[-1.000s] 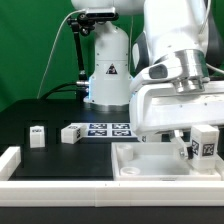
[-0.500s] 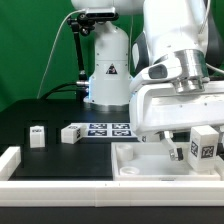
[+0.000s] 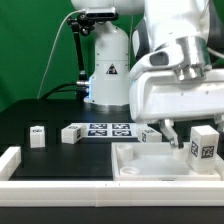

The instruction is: Assemble one leg

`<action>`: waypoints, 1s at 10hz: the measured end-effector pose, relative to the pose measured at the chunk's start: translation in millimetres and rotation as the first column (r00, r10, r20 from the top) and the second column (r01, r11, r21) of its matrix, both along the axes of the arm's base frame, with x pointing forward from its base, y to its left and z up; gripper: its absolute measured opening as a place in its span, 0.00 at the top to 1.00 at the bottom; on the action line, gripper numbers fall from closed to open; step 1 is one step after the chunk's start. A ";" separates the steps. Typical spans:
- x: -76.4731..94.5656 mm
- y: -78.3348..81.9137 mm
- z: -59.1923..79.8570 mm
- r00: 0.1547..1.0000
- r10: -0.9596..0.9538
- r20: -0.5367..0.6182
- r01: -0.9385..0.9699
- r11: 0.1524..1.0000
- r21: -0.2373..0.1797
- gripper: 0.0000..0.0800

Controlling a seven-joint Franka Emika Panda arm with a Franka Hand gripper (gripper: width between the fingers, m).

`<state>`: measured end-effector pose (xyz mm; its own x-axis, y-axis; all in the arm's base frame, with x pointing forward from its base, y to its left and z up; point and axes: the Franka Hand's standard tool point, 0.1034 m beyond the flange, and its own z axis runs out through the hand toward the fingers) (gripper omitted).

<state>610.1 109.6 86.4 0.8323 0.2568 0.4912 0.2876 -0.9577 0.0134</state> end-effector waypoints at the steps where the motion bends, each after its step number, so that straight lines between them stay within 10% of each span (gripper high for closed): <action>1: 2.3 -0.5 7.4 0.999 0.003 -0.034 -0.003 1.000 -0.006 0.19; 10: 4.5 6.2 0.4 0.854 0.025 -0.520 -0.054 0.998 -0.042 0.19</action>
Offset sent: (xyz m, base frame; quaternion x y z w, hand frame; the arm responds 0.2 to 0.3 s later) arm 0.0000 0.0000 0.0000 0.0000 -0.0799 0.0000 0.9968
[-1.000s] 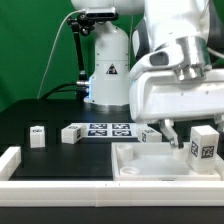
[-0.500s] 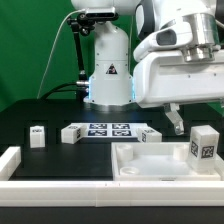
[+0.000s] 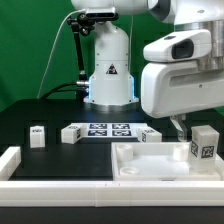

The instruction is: Assemble one leg

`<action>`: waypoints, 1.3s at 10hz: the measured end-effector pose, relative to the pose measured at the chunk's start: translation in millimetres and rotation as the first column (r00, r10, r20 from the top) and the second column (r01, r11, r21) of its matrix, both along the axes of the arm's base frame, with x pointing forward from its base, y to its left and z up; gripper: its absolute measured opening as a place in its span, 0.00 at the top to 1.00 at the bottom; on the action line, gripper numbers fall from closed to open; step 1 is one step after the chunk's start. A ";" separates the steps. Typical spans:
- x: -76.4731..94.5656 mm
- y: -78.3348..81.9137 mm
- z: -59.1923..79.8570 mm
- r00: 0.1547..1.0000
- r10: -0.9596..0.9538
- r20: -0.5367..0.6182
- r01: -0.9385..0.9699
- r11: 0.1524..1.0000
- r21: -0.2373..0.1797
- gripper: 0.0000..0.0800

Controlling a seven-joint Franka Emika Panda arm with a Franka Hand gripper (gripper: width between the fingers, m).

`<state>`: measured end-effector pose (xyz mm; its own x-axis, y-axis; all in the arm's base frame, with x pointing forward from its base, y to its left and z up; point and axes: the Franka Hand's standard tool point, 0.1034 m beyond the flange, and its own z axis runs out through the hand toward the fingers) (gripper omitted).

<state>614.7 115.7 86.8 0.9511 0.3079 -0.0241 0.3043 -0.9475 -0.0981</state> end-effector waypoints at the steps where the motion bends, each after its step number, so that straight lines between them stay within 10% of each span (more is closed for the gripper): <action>1: 6.3 -1.8 0.3 1.000 -0.005 0.017 0.005 1.000 0.002 0.19; 6: 9.8 -8.4 -6.0 0.998 -0.012 0.068 0.012 1.000 0.007 0.23; 9: 9.7 -8.3 -6.1 0.998 -0.012 0.068 0.012 1.000 0.007 0.64; 13: 9.0 -4.7 -6.6 0.981 -0.174 0.080 0.172 0.985 0.026 0.64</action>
Offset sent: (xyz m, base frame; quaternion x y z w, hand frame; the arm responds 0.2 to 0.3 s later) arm -0.0053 -0.0130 -0.0096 -0.0049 0.0391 -0.0080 0.9992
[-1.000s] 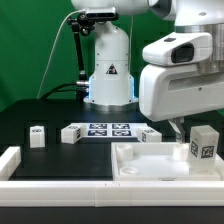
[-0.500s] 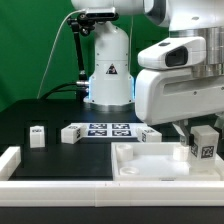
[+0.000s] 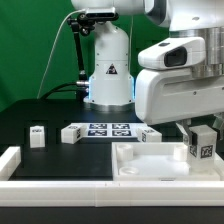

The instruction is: Assemble one leg

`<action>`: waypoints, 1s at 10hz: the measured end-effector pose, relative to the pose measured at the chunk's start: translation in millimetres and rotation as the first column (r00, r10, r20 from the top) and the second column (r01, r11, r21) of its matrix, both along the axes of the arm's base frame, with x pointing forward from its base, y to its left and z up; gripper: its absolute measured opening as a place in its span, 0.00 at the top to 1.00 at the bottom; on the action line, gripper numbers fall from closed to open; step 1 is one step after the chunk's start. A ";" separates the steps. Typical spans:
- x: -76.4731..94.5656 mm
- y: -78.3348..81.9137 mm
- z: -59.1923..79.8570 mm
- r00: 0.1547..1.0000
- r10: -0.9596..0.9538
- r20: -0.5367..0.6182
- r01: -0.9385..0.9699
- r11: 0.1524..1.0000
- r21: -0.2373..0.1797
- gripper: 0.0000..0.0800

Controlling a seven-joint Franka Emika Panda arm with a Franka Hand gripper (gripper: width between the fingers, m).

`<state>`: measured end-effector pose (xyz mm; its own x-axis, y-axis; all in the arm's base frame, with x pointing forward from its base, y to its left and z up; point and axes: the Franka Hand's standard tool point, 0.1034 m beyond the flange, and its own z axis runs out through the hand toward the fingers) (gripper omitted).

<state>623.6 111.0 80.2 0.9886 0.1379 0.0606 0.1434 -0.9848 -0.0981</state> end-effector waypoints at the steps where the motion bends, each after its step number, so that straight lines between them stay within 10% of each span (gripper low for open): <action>1: -1.5 2.7 0.0 0.989 -0.146 0.013 0.146 0.989 0.021 0.64; 6: -0.6 -1.2 0.0 0.763 -0.646 -0.020 0.645 0.760 0.077 0.63; 10: -3.3 1.0 -1.7 0.367 -0.924 -0.108 0.930 0.362 0.066 0.63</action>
Offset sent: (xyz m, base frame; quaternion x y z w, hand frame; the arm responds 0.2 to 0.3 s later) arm -0.0120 0.0108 -0.0077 0.0099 0.0040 0.3305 0.9437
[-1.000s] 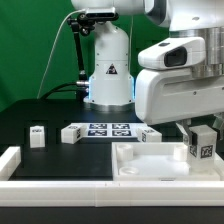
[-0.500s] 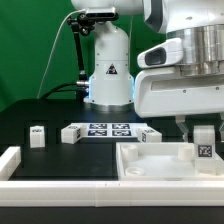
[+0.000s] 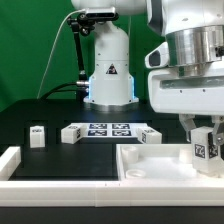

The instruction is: Assemble one leg

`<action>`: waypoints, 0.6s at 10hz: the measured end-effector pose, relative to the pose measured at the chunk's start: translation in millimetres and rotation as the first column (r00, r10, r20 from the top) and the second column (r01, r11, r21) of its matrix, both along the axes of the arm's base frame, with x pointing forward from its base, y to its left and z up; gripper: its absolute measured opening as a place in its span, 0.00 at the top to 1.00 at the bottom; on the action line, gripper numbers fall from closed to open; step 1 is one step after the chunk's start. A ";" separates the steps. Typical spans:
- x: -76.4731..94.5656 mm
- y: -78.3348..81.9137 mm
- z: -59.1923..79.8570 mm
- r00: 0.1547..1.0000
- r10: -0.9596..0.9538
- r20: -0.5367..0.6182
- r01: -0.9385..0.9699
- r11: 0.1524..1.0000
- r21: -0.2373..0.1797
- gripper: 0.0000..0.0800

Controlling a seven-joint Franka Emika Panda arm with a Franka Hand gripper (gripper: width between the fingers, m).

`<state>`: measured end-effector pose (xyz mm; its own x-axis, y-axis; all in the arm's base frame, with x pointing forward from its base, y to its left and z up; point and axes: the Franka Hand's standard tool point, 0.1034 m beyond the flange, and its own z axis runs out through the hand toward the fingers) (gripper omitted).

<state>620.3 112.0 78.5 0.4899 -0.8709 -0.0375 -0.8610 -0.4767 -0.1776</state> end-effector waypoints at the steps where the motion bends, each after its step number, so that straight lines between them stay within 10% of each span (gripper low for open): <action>1: 0.0 -0.1 0.0 0.998 -0.053 -0.014 0.054 0.998 0.019 0.63; 6: 2.3 -4.9 2.4 0.969 0.248 -0.008 -0.248 0.969 -0.012 0.21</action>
Offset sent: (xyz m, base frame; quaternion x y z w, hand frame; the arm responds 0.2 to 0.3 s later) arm 0.0082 -0.0104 0.0048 -0.0379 -0.0181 -0.1198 0.9919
